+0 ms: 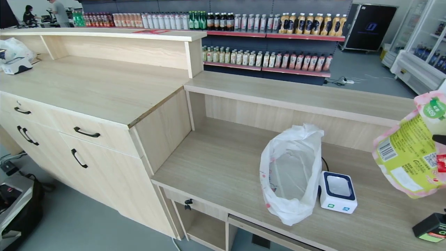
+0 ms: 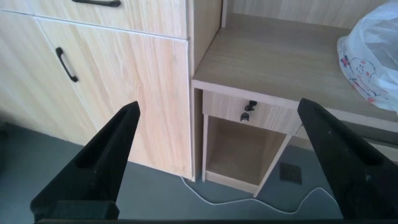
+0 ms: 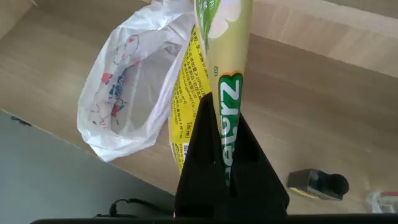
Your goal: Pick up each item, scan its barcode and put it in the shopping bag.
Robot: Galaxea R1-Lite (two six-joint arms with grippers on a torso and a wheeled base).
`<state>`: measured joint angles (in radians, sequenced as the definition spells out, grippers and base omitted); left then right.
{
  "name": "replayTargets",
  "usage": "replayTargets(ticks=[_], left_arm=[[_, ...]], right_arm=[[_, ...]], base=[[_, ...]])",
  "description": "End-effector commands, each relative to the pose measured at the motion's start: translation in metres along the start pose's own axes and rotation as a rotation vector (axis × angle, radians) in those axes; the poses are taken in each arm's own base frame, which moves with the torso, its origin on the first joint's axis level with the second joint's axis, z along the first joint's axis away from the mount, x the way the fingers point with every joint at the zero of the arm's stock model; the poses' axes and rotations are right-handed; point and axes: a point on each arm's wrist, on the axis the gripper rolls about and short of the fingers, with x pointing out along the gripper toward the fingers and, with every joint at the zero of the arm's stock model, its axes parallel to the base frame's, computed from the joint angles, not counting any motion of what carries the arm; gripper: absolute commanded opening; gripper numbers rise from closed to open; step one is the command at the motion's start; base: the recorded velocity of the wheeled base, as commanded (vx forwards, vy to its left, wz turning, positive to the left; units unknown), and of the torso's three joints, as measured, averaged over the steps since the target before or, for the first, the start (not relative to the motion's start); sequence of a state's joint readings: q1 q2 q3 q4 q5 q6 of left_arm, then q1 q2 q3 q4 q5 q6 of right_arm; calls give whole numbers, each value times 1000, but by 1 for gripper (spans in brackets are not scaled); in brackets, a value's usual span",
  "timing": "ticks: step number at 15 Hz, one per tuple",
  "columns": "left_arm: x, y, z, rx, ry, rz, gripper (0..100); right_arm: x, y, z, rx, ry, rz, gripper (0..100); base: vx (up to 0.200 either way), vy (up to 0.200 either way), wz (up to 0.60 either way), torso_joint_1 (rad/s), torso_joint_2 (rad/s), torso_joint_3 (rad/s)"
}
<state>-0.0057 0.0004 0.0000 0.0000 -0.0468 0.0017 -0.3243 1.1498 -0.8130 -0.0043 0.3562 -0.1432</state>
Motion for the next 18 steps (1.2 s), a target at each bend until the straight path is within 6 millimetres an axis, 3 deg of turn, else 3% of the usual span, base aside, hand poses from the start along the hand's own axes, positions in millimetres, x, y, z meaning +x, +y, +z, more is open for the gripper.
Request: replayTargets(ticks=[1, 3, 6, 8, 18], left_arm=[[0, 0, 0, 0, 1, -1, 100], [0, 0, 0, 0, 1, -1, 100], [0, 0, 0, 0, 1, -1, 100], [0, 0, 0, 0, 1, 0, 100], [0, 0, 0, 0, 1, -1, 100]], right_arm=[[26, 11, 12, 43, 2, -14, 0], [58, 14, 7, 43, 39, -22, 0], [109, 9, -16, 50, 164, -7, 0], [131, 6, -29, 52, 196, -6, 0], [187, 1, -80, -31, 315, 21, 0]], base=[[0, 0, 600, 7, 12, 2], [0, 0, 600, 0, 2, 5], [0, 0, 0, 0, 0, 0], [0, 0, 0, 0, 0, 0], [0, 0, 0, 0, 0, 0]])
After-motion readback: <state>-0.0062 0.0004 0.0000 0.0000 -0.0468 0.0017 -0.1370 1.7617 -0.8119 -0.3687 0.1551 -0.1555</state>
